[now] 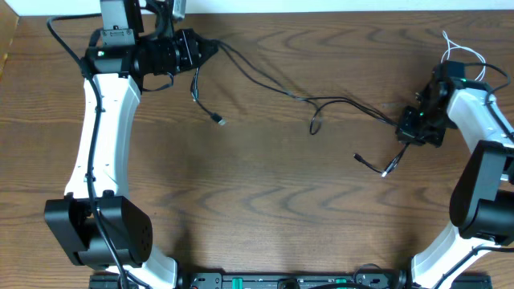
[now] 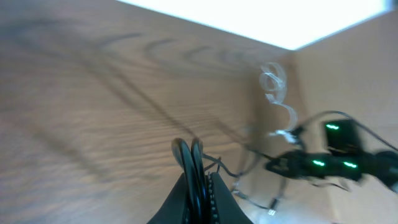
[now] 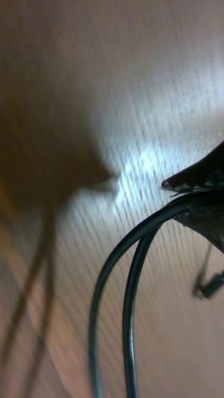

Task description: Untangle cables

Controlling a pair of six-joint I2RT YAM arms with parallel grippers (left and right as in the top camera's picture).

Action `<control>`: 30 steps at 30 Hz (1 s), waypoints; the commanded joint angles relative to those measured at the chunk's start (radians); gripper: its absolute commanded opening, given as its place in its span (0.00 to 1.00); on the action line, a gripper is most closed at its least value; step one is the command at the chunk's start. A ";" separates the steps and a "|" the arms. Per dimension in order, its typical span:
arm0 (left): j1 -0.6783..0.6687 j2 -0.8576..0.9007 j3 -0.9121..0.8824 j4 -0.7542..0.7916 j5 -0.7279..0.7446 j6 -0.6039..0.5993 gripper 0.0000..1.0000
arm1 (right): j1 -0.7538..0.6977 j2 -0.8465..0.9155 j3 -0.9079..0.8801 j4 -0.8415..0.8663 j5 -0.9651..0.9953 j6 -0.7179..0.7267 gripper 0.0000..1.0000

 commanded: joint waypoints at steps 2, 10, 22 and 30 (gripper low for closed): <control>-0.020 -0.024 0.007 -0.104 -0.198 0.017 0.07 | -0.003 0.006 0.001 -0.003 -0.238 -0.259 0.20; -0.163 -0.024 0.006 -0.183 -0.199 0.018 0.34 | 0.068 -0.126 0.138 -0.062 -0.285 -0.277 0.60; -0.184 -0.024 0.007 -0.199 -0.430 0.018 0.52 | 0.467 -0.075 0.137 0.252 -0.326 0.149 0.64; -0.172 -0.024 0.007 -0.258 -0.607 0.017 0.56 | 0.650 0.059 0.137 0.303 -0.256 0.230 0.62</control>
